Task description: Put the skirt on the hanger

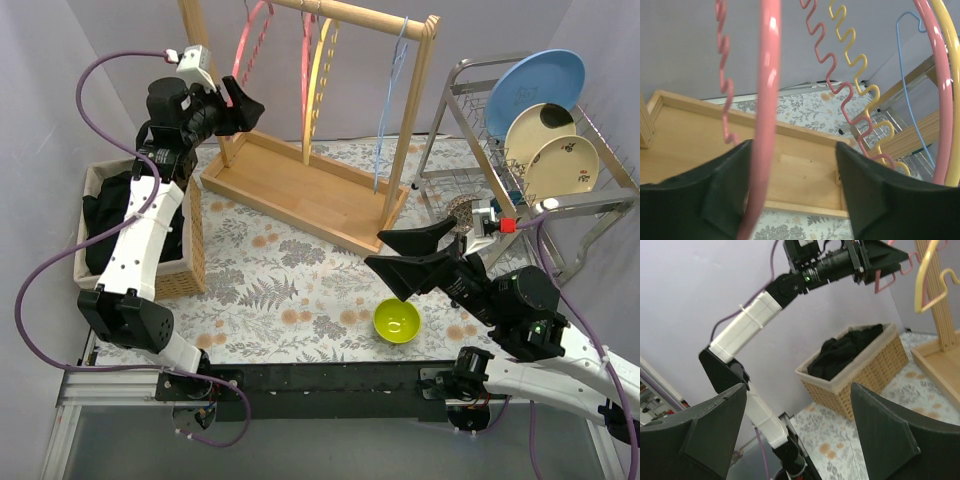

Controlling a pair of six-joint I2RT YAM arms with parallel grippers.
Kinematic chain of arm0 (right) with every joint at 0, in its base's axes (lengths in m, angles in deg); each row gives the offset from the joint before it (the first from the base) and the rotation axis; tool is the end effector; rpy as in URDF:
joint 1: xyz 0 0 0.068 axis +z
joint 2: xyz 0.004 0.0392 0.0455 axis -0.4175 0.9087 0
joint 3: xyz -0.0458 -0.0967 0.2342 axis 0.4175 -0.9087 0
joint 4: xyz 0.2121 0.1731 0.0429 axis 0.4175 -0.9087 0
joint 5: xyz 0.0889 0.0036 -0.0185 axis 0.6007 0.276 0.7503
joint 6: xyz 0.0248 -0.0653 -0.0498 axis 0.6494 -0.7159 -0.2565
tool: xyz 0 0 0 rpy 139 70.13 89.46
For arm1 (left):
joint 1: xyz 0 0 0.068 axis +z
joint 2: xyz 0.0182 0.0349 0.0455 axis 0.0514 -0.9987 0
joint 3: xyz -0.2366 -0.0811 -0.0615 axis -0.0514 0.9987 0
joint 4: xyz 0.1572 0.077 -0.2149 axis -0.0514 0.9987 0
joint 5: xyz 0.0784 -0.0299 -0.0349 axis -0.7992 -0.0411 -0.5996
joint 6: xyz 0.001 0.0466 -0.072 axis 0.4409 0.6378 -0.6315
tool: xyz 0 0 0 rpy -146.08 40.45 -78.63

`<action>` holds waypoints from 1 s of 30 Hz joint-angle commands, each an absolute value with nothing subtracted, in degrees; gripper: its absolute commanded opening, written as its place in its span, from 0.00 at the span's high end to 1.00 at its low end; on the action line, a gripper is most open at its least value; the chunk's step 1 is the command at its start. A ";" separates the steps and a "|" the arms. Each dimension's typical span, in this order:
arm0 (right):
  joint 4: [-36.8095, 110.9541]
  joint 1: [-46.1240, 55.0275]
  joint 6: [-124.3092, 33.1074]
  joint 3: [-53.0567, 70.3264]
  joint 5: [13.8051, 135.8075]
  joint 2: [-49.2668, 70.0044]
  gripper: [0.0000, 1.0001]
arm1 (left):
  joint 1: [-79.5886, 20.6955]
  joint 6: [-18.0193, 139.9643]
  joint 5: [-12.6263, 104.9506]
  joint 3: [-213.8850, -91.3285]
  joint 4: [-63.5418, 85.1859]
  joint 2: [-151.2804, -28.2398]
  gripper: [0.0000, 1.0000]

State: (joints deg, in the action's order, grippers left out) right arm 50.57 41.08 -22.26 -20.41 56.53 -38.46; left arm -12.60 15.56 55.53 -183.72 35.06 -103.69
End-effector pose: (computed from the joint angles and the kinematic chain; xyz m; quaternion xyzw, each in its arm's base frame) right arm 0.0868 0.1590 0.4367 -0.0831 0.5179 0.5989 0.6051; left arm 0.3917 -0.0898 0.4622 -0.2079 0.7243 -0.4523 0.4771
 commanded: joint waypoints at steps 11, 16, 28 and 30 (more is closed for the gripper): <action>10.70 41.24 -17.08 -3.29 41.68 -39.34 0.02 | -12.44 14.81 58.89 -161.14 37.89 -75.72 0.02; -0.11 41.24 -18.58 4.00 39.92 -35.39 0.02 | -12.44 10.25 70.04 -153.14 34.47 -65.43 0.02; 6.81 41.24 -22.27 4.02 43.35 -29.67 0.04 | -12.44 1.01 78.59 -137.14 26.02 -51.54 0.02; 7.61 41.24 -22.71 4.80 43.70 -28.53 0.04 | -12.44 1.10 78.42 -136.78 26.11 -50.39 0.02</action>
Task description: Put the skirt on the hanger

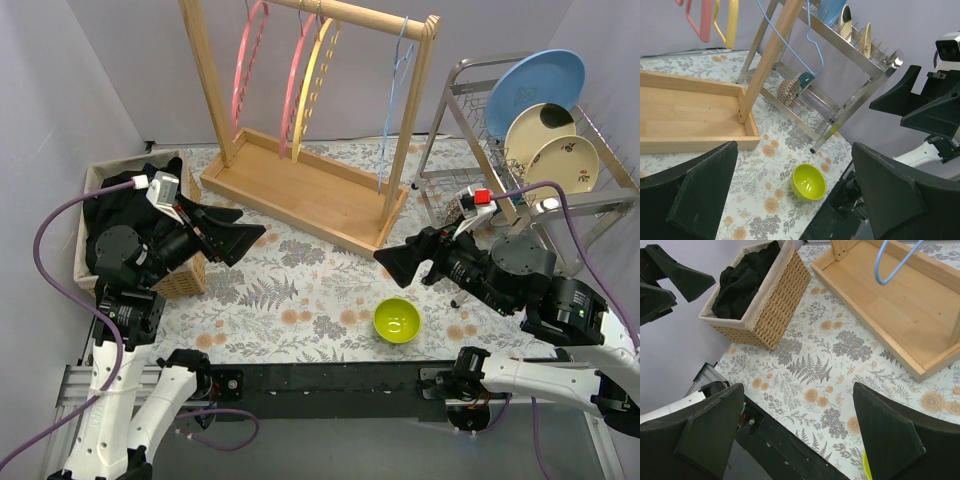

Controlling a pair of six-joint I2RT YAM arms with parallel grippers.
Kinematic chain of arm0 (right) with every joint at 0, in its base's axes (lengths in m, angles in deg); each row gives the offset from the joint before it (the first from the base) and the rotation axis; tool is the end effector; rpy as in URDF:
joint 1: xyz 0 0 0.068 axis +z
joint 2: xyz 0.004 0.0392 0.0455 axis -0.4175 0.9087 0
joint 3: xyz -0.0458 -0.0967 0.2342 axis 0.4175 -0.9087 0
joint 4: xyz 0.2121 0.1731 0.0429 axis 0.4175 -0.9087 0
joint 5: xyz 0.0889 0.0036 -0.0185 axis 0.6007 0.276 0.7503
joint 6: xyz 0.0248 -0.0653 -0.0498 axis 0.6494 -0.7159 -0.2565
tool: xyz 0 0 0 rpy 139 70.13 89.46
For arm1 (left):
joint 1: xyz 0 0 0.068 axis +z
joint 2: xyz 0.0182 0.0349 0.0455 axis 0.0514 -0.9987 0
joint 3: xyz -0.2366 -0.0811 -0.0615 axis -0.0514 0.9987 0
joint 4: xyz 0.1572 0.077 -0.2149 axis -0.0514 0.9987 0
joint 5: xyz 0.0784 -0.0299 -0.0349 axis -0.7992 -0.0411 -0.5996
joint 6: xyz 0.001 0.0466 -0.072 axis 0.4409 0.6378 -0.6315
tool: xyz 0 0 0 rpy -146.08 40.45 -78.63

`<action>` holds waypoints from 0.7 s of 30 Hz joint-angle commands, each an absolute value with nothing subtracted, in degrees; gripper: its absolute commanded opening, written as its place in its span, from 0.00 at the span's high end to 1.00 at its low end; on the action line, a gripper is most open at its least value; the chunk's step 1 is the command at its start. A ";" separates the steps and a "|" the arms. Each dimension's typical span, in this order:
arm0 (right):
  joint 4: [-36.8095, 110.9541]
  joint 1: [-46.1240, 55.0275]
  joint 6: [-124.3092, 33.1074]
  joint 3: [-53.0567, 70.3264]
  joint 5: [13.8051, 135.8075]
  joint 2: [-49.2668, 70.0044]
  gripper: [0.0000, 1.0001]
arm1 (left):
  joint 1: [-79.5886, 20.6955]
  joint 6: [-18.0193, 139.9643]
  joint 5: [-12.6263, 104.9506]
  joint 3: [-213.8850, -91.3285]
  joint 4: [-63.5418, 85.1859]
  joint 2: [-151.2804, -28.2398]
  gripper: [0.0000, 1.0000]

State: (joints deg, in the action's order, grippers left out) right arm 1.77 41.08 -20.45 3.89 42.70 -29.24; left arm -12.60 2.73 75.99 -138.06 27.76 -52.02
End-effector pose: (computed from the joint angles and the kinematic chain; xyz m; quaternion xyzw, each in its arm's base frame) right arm 0.1001 0.1462 0.4425 -0.0768 0.7386 0.3862 0.5473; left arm 0.1716 -0.0765 0.4229 -0.1114 0.6727 -0.6153 0.3957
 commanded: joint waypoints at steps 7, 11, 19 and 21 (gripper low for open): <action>9.45 41.24 -22.62 5.60 45.02 -26.06 0.05 | -12.53 0.92 78.86 -136.34 26.11 -48.90 0.02; 10.59 41.24 -22.27 5.07 44.93 -25.97 0.06 | -12.53 0.75 78.86 -136.07 26.11 -48.46 0.02; 11.56 41.24 -21.65 4.63 45.46 -26.50 0.08 | -12.44 0.66 79.47 -137.57 26.20 -47.93 0.02; 11.74 41.24 -21.48 4.37 45.46 -26.77 0.08 | -12.53 0.57 79.39 -137.83 26.37 -47.93 0.02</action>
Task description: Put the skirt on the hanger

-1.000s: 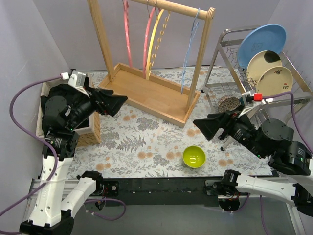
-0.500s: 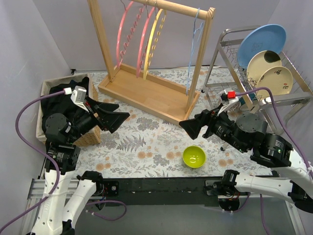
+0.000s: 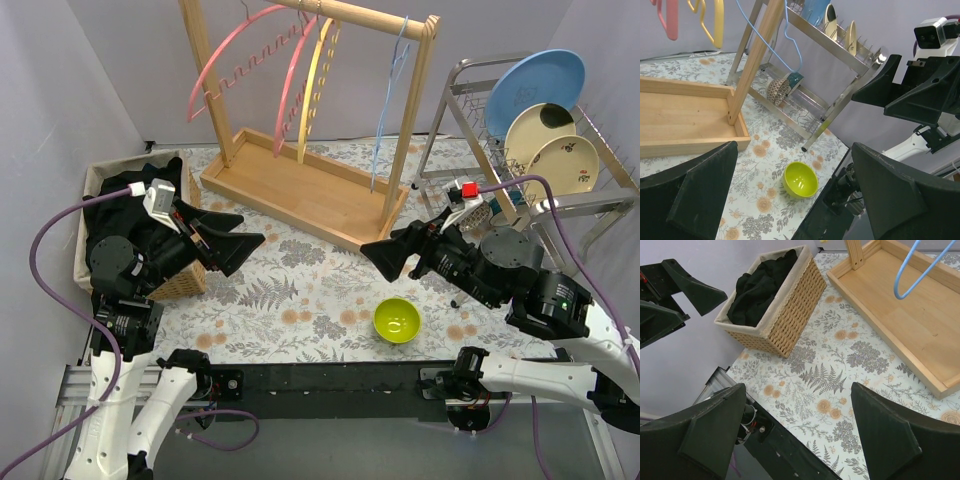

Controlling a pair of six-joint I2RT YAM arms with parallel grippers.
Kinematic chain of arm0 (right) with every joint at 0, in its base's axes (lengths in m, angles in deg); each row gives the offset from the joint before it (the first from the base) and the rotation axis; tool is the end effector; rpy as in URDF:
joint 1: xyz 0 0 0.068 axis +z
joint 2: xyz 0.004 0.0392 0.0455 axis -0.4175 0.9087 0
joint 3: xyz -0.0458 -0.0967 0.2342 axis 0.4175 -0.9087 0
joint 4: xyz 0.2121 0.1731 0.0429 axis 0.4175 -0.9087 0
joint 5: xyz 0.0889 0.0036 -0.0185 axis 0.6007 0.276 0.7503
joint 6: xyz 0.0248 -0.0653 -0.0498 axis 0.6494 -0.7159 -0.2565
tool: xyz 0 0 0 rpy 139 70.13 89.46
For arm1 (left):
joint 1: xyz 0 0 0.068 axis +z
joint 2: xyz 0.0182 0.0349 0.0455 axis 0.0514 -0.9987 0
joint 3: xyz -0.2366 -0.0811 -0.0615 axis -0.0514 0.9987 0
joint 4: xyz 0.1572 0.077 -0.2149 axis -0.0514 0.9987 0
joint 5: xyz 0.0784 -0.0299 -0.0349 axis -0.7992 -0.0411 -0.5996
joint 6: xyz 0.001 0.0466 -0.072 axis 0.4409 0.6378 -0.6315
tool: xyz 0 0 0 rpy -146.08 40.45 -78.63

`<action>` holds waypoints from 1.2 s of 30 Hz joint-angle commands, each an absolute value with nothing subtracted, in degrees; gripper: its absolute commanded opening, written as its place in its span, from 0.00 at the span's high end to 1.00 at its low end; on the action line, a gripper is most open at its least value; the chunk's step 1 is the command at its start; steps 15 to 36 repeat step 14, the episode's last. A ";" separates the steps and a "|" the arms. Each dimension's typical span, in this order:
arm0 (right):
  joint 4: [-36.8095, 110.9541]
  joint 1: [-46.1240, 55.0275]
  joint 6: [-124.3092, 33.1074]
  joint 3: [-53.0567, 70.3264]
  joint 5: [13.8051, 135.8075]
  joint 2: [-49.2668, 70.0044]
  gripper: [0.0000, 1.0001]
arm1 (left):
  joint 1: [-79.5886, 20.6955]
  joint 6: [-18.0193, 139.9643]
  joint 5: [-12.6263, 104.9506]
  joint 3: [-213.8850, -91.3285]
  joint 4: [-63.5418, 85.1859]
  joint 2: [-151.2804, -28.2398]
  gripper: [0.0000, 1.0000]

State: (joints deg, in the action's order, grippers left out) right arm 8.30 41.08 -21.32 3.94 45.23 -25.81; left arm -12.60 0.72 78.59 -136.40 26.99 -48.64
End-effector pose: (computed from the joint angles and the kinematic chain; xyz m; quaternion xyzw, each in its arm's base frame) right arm 0.1065 0.1680 0.4490 -0.0880 0.7206 0.4122 0.5506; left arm 0.1555 -0.0764 0.4232 -0.0949 0.6639 -0.6340 0.3851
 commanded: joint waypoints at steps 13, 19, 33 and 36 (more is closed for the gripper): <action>11.92 41.33 -21.48 4.54 45.54 -27.38 0.10 | -12.53 0.22 78.68 -138.44 26.46 -47.93 0.02; 11.83 41.24 -21.48 4.46 45.54 -27.56 0.09 | -12.44 0.31 78.60 -138.45 26.46 -47.84 0.02; 11.83 41.24 -21.48 4.46 45.54 -27.56 0.09 | -12.44 0.31 78.60 -138.45 26.46 -47.84 0.02; 11.83 41.24 -21.48 4.46 45.54 -27.56 0.09 | -12.44 0.31 78.60 -138.45 26.46 -47.84 0.02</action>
